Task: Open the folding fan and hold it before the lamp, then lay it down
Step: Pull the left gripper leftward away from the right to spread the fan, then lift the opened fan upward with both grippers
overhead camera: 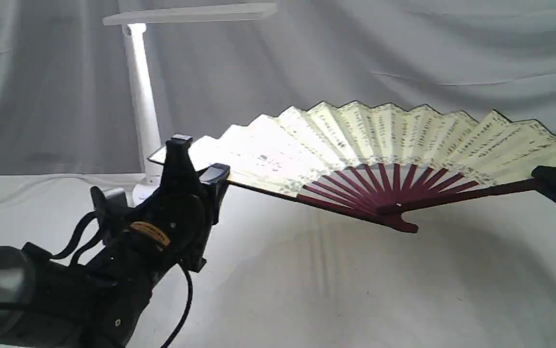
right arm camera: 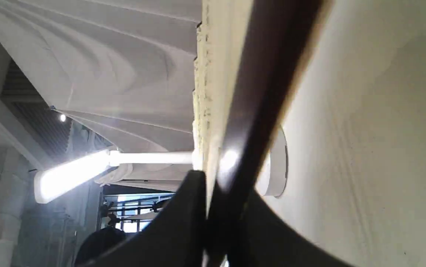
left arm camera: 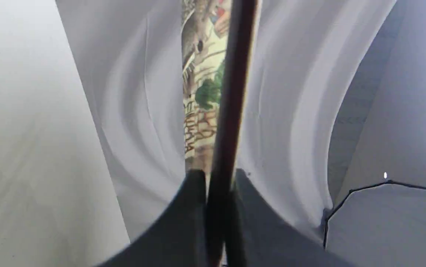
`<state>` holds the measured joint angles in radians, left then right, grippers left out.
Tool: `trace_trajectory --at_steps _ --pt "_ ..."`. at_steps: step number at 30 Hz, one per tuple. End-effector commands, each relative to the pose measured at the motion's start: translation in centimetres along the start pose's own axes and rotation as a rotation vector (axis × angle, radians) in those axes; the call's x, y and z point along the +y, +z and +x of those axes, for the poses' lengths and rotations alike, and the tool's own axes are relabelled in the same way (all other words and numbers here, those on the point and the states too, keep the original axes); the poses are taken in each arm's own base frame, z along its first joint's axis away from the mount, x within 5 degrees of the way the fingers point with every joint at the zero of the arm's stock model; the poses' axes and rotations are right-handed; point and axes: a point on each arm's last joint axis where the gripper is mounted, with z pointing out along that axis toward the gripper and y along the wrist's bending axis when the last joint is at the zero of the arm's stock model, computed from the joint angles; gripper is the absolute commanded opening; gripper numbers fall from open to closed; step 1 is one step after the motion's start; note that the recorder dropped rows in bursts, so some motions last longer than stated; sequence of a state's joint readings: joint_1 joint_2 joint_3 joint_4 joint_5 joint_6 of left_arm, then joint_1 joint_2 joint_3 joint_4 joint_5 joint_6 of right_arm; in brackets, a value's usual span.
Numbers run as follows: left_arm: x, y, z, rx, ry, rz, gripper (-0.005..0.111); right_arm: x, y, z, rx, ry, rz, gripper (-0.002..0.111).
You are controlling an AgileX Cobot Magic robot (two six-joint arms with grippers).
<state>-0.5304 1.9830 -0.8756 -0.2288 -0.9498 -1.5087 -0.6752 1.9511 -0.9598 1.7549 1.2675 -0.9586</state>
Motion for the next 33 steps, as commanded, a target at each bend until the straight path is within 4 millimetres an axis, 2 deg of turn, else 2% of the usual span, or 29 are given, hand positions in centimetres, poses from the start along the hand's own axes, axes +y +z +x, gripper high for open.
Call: trace_trajectory --at_steps 1,10,14,33 --pt "-1.3 -0.9 -1.4 -0.153 -0.112 0.121 0.000 -0.5 -0.5 -0.3 -0.031 -0.032 0.046 0.000" --pt "-0.7 -2.0 -0.5 -0.284 -0.192 0.134 0.000 -0.5 -0.5 -0.3 -0.032 -0.001 0.046 0.000" --pt "-1.0 -2.4 -0.2 -0.336 -0.148 0.165 0.000 -0.5 -0.5 -0.3 -0.032 0.000 0.046 0.000" --pt "-0.8 -2.8 -0.6 -0.360 -0.142 0.173 0.000 -0.5 -0.4 -0.3 -0.030 0.005 0.046 0.000"
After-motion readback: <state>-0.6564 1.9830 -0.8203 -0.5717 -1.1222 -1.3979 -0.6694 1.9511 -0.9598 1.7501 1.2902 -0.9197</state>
